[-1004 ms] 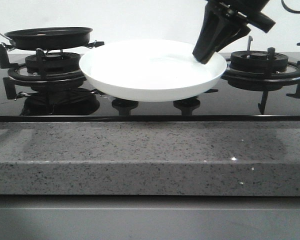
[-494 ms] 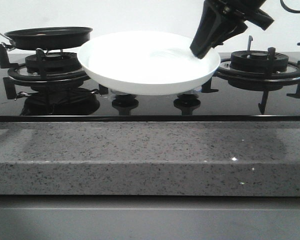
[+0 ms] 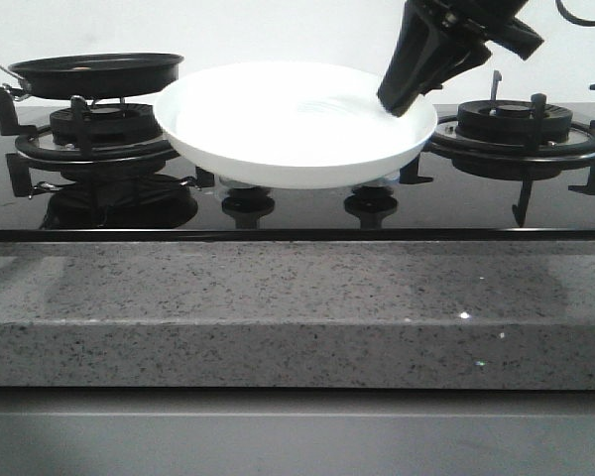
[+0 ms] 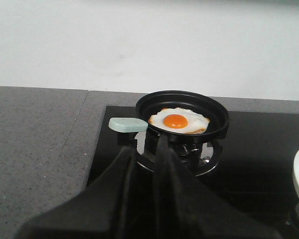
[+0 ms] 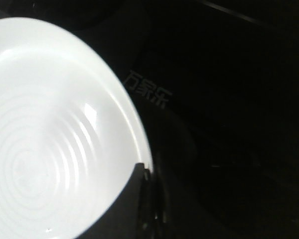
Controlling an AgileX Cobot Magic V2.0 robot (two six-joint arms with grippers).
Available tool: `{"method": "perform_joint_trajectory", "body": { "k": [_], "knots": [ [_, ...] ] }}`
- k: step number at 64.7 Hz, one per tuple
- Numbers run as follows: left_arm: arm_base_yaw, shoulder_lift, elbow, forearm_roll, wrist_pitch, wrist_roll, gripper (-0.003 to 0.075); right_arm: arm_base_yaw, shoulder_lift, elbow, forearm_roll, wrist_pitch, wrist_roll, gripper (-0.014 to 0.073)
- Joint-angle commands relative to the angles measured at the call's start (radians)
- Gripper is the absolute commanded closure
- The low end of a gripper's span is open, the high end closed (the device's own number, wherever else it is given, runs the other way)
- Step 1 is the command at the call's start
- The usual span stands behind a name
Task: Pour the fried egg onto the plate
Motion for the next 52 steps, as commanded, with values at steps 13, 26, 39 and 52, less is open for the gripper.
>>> {"method": "perform_joint_trajectory", "body": {
  "k": [13, 26, 39, 52],
  "knots": [
    [0.006, 0.118, -0.077, -0.460, -0.059, -0.009, 0.0612, -0.001, -0.056, -0.023, 0.044, -0.030, -0.010, 0.0661],
    [0.016, 0.320, -0.143, -0.591, -0.033, -0.009, 0.0476, -0.001, -0.056, -0.023, 0.044, -0.030, -0.010, 0.0661],
    [0.016, 0.495, -0.238, -0.591, 0.026, -0.009, 0.0092, -0.001, -0.056, -0.023, 0.044, -0.030, -0.010, 0.0661],
    [0.066, 0.679, -0.376, -0.684, 0.173, -0.009, 0.0037, -0.001, -0.056, -0.023, 0.044, -0.030, -0.010, 0.0661]
  ]
}}
